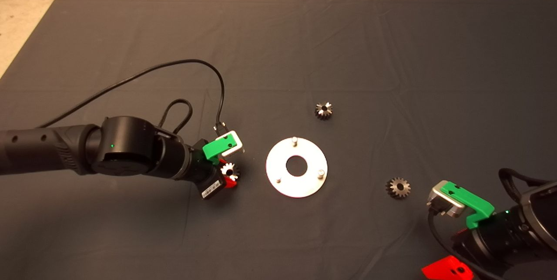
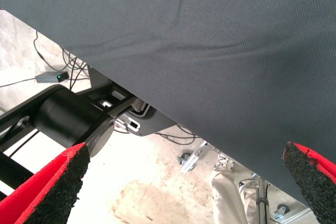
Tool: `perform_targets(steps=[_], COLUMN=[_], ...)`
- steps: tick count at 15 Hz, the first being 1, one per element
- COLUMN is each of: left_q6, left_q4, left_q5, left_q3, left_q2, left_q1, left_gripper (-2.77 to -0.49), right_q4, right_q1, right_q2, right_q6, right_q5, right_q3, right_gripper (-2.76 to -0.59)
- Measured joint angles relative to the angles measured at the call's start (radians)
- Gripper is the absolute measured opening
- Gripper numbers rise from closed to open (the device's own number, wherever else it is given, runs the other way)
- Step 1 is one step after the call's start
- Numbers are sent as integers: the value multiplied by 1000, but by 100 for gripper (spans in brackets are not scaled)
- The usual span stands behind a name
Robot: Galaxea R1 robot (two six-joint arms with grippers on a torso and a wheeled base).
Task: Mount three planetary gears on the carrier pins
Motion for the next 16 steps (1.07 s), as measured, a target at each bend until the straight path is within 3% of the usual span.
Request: perform_targets(steps=[5, 10, 11, 13, 14, 16], left_q6=[1, 0, -2, -15, -19, -25], left_q4=[8, 7, 7, 7, 8, 9], left_q5=[1, 13, 29, 51, 62, 83], left_q3=[9, 110, 124, 141, 144, 145], left_q2=[-2, 9, 9, 13, 31, 93], left_q1=[0, 5, 1, -29, -52, -67], left_gripper=[-233, -240, -241, -241, -241, -241], right_q4=[1, 2, 2, 2, 2, 2], right_q1=[0, 0, 0, 0, 0, 0], right_q2=[-12, -16, -17, -16, -16, -16], right_q6=[0, -9, -11, -11, -12, -12], right_q5=[0, 1, 1, 1, 3, 4], right_q3=[0, 0, 0, 0, 0, 0], right_gripper=[-61, -61, -61, -61, -61, -60])
